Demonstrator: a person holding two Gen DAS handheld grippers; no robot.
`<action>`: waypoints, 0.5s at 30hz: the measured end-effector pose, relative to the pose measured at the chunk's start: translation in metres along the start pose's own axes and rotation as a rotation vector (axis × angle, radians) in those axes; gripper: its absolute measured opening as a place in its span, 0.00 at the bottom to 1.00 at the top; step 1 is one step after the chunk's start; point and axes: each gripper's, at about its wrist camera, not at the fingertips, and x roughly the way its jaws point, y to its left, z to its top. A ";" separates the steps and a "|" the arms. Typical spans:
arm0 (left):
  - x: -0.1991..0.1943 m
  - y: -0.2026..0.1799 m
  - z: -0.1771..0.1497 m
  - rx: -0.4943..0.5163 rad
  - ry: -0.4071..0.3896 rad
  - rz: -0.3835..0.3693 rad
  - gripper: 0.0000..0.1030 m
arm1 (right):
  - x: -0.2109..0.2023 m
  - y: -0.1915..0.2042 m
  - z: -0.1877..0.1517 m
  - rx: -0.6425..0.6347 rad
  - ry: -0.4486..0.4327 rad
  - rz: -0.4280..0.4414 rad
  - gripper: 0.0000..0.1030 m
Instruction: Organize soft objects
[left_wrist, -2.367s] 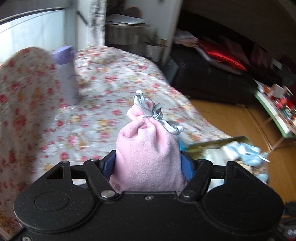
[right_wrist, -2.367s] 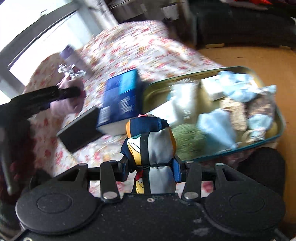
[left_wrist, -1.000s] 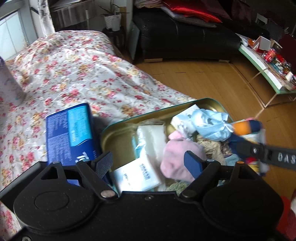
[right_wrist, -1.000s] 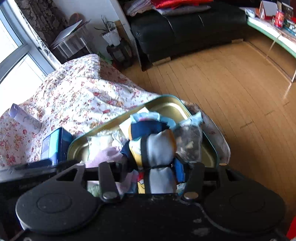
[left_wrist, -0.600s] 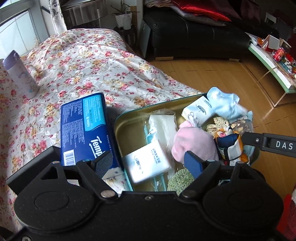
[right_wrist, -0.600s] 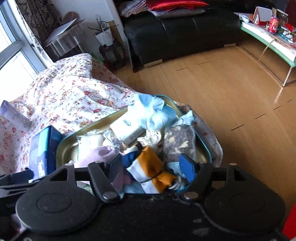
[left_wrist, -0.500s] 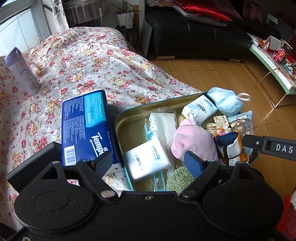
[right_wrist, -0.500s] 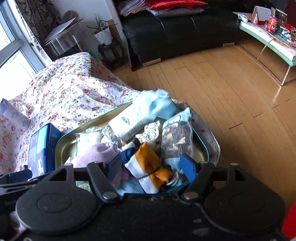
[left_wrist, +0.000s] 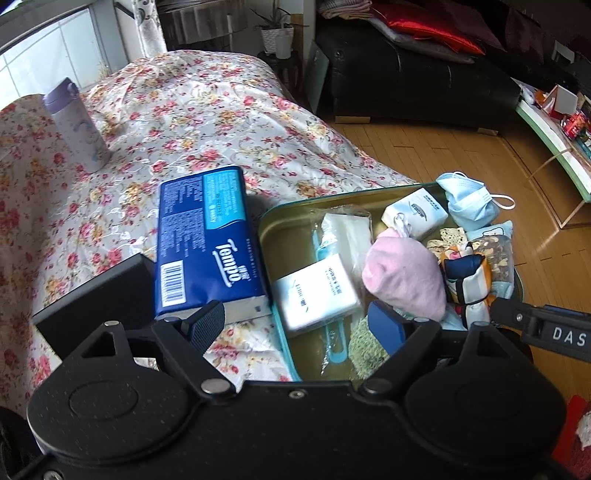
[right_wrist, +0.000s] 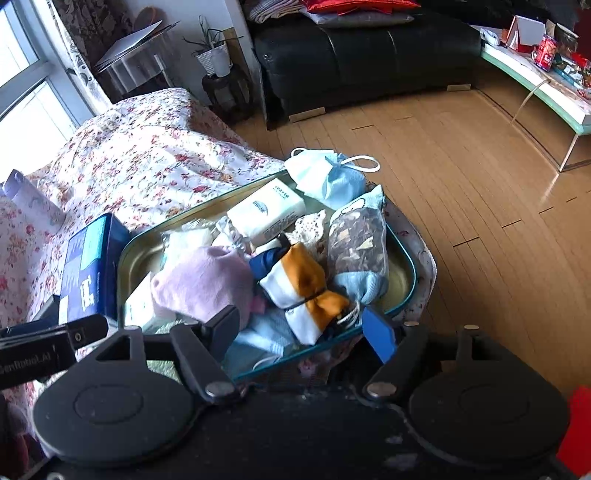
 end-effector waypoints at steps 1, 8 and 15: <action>-0.002 0.001 -0.001 -0.002 -0.003 0.003 0.79 | -0.002 0.002 -0.002 -0.008 -0.001 -0.002 0.72; -0.016 0.006 -0.013 -0.022 -0.032 0.046 0.85 | -0.015 0.014 -0.014 -0.048 -0.006 -0.006 0.72; -0.024 0.014 -0.023 -0.056 -0.035 0.060 0.86 | -0.026 0.025 -0.020 -0.099 -0.028 -0.027 0.76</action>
